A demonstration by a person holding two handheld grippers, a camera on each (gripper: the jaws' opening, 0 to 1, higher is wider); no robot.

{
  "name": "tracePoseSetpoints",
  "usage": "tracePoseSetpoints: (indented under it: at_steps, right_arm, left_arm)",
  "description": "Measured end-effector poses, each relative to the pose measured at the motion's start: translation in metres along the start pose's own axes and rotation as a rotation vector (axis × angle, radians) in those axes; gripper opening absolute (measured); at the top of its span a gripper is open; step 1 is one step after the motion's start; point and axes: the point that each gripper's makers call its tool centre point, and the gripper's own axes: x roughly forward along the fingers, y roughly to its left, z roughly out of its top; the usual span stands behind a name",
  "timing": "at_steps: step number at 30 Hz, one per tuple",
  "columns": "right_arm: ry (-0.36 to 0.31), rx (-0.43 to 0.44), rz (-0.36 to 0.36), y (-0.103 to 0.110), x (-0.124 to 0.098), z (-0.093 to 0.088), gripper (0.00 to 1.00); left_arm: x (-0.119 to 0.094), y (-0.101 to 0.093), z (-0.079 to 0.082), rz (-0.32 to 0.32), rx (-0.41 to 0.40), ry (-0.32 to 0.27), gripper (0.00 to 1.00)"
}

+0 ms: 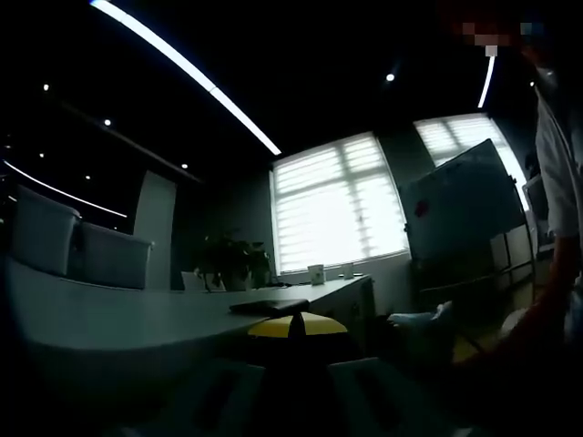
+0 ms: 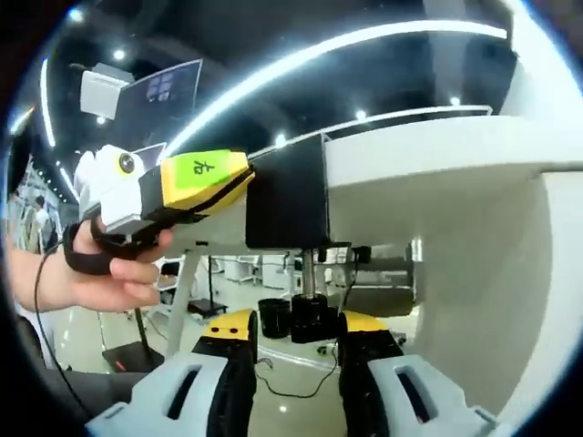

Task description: Clamp the fixed fixture on the desktop, loosen the retaining clip, secure it to the edge of the desk, and tighten the retaining clip.

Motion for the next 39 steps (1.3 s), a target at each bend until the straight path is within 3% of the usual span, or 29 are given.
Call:
tracePoseSetpoints:
  at_steps: [2,3,8,14,19,21,31,34,39]
  right_arm:
    - [0.010,0.012,-0.062,-0.001,-0.004,-0.004,0.35]
    - [0.029,-0.024,-0.133,-0.004,-0.010,-0.010,0.35]
    - [0.061,-0.044,-0.336,-0.015,-0.032,-0.018,0.35]
    - [0.001,-0.178,-0.370,-0.003,-0.030,0.010,0.35]
    - [-0.018,-0.185,-0.397,-0.004,-0.017,0.022,0.35]
    - [-0.005,-0.186,-0.439,-0.010,-0.015,0.022,0.32]
    - [0.007,-0.195,-0.412,-0.012,-0.008,0.016,0.25]
    - [-0.008,-0.181,-0.356,-0.012,-0.007,0.015,0.25]
    - [-0.005,-0.166,-0.195,-0.008,-0.002,0.015,0.25]
  left_arm:
    - [0.000,0.000,0.000,0.002,-0.017,-0.005,0.01]
    - [0.000,0.000,0.000,0.002,-0.018,-0.006,0.01]
    - [0.000,0.000,0.000,0.001,-0.014,-0.002,0.01]
    - [0.000,0.000,0.000,0.001,-0.016,-0.002,0.01]
    - [0.001,-0.001,0.000,0.001,-0.014,-0.003,0.01]
    - [0.001,-0.001,0.000,0.001,-0.013,-0.003,0.01]
    - [0.001,-0.001,0.000,-0.003,-0.012,-0.005,0.01]
    - [0.002,-0.001,0.000,-0.004,-0.013,-0.006,0.01]
    - [0.002,-0.001,0.000,-0.005,-0.010,-0.003,0.01]
